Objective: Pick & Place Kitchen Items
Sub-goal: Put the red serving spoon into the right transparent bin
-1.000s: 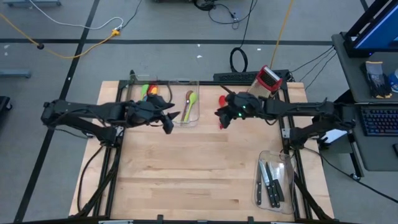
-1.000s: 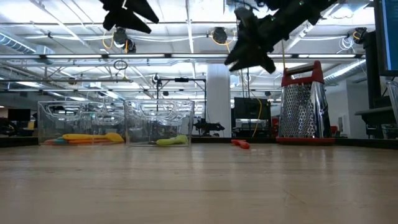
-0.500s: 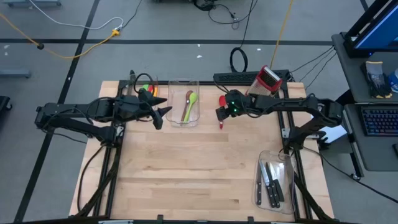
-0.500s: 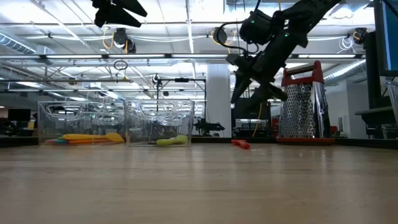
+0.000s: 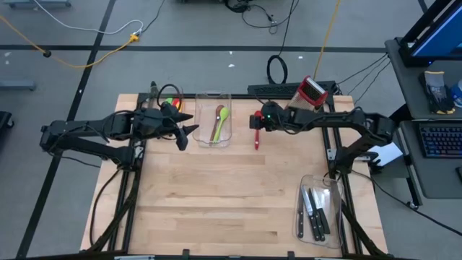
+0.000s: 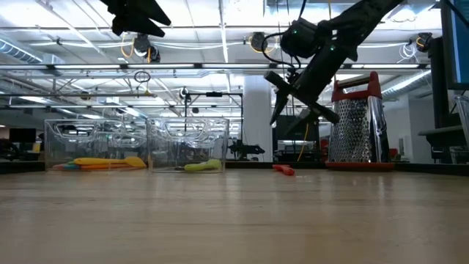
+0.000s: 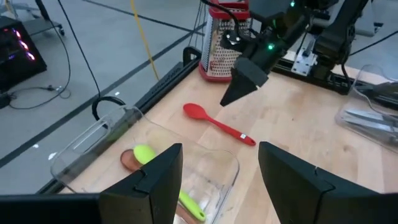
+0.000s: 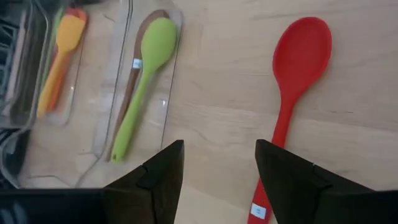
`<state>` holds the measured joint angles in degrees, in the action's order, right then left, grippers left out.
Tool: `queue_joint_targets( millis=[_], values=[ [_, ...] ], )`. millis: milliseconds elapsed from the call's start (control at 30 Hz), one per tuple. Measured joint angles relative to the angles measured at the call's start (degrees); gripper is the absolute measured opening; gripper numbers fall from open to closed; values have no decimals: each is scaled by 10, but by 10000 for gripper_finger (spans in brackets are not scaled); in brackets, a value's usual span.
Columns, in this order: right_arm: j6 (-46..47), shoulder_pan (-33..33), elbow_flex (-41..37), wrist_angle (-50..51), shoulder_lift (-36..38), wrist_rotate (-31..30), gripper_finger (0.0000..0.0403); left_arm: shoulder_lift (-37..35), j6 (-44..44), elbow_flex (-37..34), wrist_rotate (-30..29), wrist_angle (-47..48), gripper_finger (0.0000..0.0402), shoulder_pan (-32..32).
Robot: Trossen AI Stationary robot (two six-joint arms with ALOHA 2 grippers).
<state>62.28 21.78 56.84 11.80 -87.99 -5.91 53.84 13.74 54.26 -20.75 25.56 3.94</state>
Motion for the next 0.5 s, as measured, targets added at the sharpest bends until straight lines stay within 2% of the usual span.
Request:
queue_joint_targets(
  millis=[333,500],
  values=[
    [-18,-5,0,-25,5,2,194,0,-3,0,18,0,214,0],
    [4,-7,0,-50,5,1,194,0,-6,0,18,0,214,0]
  ],
)
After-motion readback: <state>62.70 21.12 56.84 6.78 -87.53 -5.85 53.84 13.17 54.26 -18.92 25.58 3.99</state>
